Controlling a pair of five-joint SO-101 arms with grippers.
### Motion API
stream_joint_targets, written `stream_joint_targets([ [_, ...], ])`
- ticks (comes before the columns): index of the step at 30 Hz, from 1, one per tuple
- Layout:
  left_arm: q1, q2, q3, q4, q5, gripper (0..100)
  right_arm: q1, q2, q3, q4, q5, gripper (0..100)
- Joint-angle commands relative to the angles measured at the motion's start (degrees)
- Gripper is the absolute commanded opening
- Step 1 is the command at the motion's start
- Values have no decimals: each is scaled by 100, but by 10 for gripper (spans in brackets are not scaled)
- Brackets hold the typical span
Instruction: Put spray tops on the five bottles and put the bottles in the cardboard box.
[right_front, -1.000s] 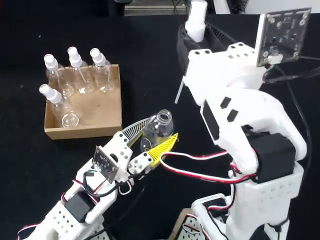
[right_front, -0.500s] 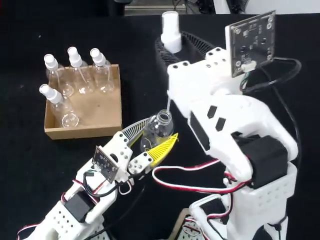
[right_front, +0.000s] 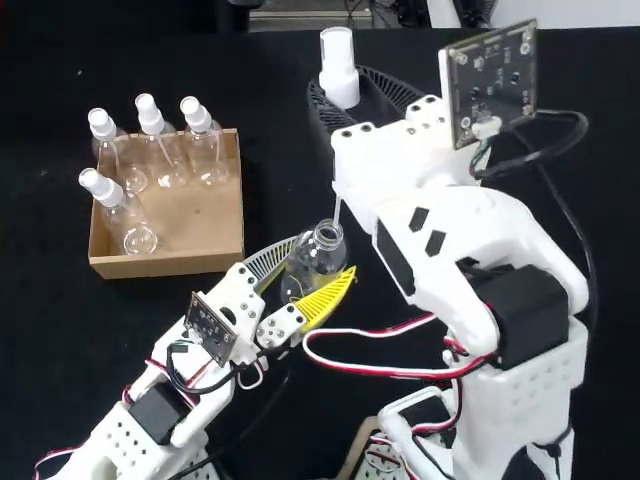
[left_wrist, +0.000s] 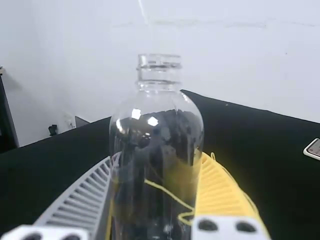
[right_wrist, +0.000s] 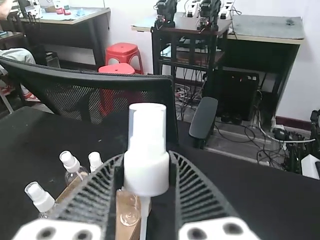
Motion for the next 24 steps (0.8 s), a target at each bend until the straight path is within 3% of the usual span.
stream_joint_targets([
  [1,-4,-88,127,-97,-26,30,-97,-119,13,-26,62,11],
  [7,-4,-88,127,-97,-26,30,-580,-145,145,-26,62,11],
  [19,40,-88,127,-88,9,30,-589,-163,541,-475,70,11],
  [24,-13,-97,127,-88,-35,30,-615,-163,558,-457,492,11],
])
